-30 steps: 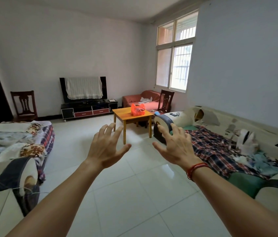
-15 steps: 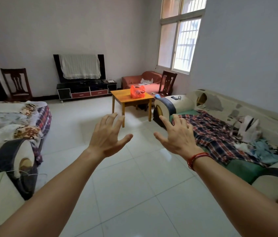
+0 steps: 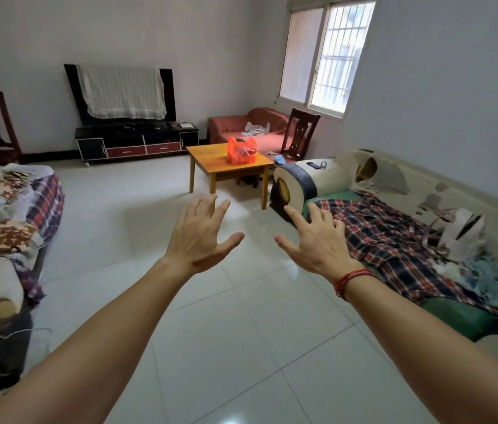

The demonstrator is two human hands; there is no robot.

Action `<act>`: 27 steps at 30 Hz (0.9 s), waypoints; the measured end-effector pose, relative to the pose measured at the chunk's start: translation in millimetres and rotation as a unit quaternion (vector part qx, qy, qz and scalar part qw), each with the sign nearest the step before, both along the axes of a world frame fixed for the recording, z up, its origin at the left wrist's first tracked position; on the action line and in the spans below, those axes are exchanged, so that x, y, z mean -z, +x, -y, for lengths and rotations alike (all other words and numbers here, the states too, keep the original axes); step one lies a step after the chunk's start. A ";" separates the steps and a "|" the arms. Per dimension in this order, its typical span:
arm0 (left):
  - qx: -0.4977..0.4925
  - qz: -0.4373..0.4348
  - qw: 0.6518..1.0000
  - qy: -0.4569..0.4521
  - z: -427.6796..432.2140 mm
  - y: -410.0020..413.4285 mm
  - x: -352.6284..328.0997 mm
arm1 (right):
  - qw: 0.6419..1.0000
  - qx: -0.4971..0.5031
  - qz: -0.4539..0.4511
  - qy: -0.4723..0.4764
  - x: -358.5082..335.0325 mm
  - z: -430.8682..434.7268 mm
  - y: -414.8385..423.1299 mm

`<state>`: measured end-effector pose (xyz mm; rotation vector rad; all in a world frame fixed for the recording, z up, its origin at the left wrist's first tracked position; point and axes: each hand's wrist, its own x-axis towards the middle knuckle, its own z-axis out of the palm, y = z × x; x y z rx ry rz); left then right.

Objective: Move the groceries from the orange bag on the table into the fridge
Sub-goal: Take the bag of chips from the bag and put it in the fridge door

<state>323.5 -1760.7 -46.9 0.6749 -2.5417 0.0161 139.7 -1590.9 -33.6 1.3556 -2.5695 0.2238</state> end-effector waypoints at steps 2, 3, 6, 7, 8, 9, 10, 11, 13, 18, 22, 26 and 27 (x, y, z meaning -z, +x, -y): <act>0.003 0.000 1.000 0.009 29.6 -20.7 -0.6 | 1.000 0.004 0.001 0.006 -0.8 27.1 -18.8; 0.004 0.006 1.000 0.014 42.4 -30.7 -0.3 | 1.000 0.008 0.001 0.008 -0.5 38.5 -28.9; 0.003 0.020 1.000 0.018 77.7 -59.3 2.7 | 1.000 0.020 0.001 0.003 1.2 69.7 -59.7; 0.003 0.022 1.000 0.018 88.9 -68.8 4.1 | 1.000 0.021 0.002 0.002 2.2 79.3 -69.8; 0.004 0.025 0.999 0.020 100.0 -78.8 5.7 | 1.000 0.021 0.002 0.001 3.5 88.6 -80.2; 0.004 0.029 0.999 0.021 110.4 -88.9 7.5 | 1.000 0.023 0.002 0.000 5.4 97.8 -91.0; 0.003 0.033 0.999 0.021 120.3 -99.6 9.6 | 1.000 0.024 0.003 -0.001 7.5 107.3 -102.3; 0.002 0.037 0.999 0.021 130.3 -110.5 12.1 | 1.000 0.026 0.006 -0.002 10.0 117.3 -114.0; -0.001 0.045 0.999 0.021 151.5 -134.5 17.9 | 1.000 0.029 0.008 0.000 15.9 138.9 -140.3; -0.004 0.060 0.998 0.025 211.5 -205.7 30.5 | 0.999 0.028 0.018 0.003 32.2 196.1 -218.7; -0.014 0.069 0.997 0.028 261.1 -278.0 32.6 | 0.999 0.025 0.034 0.008 39.8 245.9 -294.0; -0.028 0.077 0.996 0.037 304.7 -343.8 34.7 | 0.999 0.016 0.036 0.020 38.2 292.6 -362.1; -0.030 0.078 0.996 0.039 314.9 -357.3 34.8 | 0.999 0.014 0.036 0.022 37.1 303.9 -376.4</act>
